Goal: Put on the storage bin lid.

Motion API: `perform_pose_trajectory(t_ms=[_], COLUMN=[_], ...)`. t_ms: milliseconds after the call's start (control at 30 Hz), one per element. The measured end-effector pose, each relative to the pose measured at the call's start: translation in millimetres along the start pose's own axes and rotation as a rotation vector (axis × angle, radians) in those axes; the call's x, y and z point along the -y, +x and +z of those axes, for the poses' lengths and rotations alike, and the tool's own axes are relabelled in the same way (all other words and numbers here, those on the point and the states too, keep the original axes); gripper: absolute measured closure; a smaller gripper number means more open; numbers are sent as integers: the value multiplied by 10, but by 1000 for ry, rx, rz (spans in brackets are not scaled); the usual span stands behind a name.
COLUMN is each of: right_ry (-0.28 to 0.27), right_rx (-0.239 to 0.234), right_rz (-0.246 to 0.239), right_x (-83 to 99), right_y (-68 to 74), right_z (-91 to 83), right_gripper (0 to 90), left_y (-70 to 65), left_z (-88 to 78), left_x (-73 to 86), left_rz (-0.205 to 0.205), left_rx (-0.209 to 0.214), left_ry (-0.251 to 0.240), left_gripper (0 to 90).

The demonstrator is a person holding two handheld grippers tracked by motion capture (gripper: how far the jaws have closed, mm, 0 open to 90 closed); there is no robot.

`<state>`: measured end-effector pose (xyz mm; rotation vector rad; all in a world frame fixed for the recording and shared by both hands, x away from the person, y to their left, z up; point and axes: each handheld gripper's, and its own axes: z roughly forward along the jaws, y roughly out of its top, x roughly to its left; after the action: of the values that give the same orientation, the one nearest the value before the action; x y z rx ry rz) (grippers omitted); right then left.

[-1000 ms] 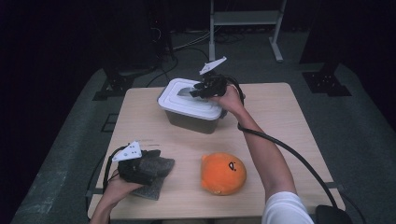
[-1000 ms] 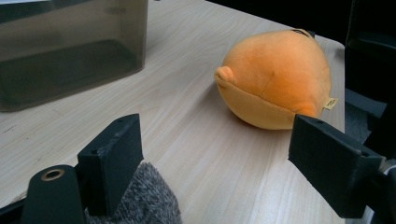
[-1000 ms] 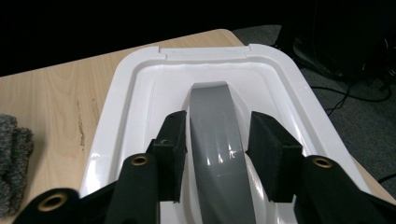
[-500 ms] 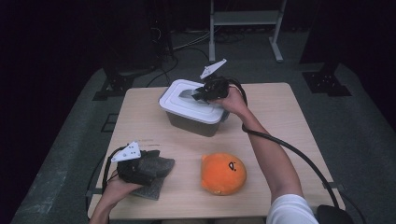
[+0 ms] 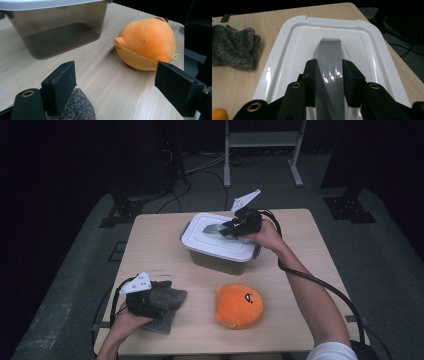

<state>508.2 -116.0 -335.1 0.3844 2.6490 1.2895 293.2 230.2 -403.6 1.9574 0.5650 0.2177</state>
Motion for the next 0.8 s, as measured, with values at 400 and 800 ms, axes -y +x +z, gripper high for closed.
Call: perform_pose_trajectory(t_ms=[400, 800], right_ry=[10, -1], right_rx=[-15, -23], right_rz=[-10, -33], right_x=[245, 406], right_y=[143, 268], right_z=[-331, -520], right_gripper=[659, 659], left_y=[-33, -58], left_z=[22, 76], left_x=[-25, -9], left_rz=[0, -10], left_rx=[1, 11], left_ry=[-5, 7], left_gripper=[147, 141])
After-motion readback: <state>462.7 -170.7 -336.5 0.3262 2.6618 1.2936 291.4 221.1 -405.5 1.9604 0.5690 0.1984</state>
